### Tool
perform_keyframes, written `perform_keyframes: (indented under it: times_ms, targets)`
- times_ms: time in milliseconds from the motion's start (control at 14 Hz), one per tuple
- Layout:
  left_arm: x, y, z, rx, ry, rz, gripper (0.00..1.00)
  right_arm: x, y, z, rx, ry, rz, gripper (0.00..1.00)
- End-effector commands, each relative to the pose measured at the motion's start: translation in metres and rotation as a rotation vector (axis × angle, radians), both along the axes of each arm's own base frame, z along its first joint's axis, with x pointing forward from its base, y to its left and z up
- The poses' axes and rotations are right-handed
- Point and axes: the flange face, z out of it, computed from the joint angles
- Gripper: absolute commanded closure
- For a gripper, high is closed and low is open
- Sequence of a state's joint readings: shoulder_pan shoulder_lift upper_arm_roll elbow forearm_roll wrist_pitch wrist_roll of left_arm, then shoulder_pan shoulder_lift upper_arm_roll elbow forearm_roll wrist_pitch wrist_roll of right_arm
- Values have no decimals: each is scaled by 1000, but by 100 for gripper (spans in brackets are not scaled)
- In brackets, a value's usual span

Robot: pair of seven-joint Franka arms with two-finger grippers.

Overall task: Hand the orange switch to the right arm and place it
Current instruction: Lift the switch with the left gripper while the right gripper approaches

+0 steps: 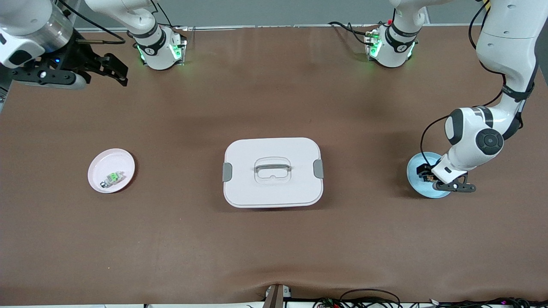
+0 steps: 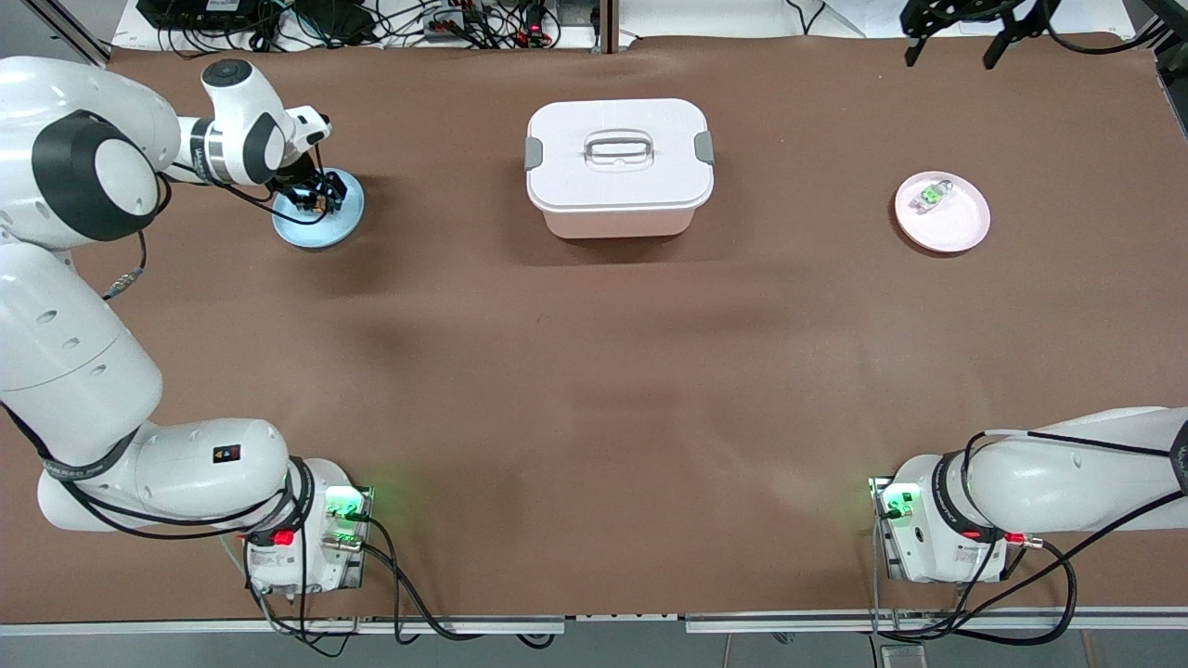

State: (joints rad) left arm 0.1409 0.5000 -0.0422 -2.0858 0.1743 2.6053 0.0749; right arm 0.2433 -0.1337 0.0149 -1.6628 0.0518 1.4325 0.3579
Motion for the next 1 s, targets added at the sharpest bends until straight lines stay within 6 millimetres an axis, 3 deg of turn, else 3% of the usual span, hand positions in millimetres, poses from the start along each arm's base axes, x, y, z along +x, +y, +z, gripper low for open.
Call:
perform_keyframes:
  times_ms: [0, 72, 215, 358, 430, 573, 717, 931]
  targets:
    - [0, 9, -1, 10, -10, -4, 18, 5, 12, -5, 54, 19, -78, 0]
    - [1, 10, 0, 10, -12, -3, 27, 3, 23, -8, 54, 19, -74, 0]
    - [1, 9, 0, 10, -10, -4, 58, 0, 43, -11, 57, 6, -82, 0]
    - [2, 9, 6, 13, -15, -4, 84, -7, 76, -15, 67, -8, -110, 0]
    - [4, 10, 13, 15, -25, -6, 91, -11, 91, -15, 80, -18, -139, 0]
    - [8, 9, 33, 18, -54, -5, 97, -18, 119, -18, 102, -15, -130, 0]
    - [9, 6, 58, 26, -51, -10, 98, -18, 131, -20, 170, 8, -130, 0]
    - [13, -21, 98, 12, -54, -19, 98, -13, 142, -29, 231, 25, -127, 0]
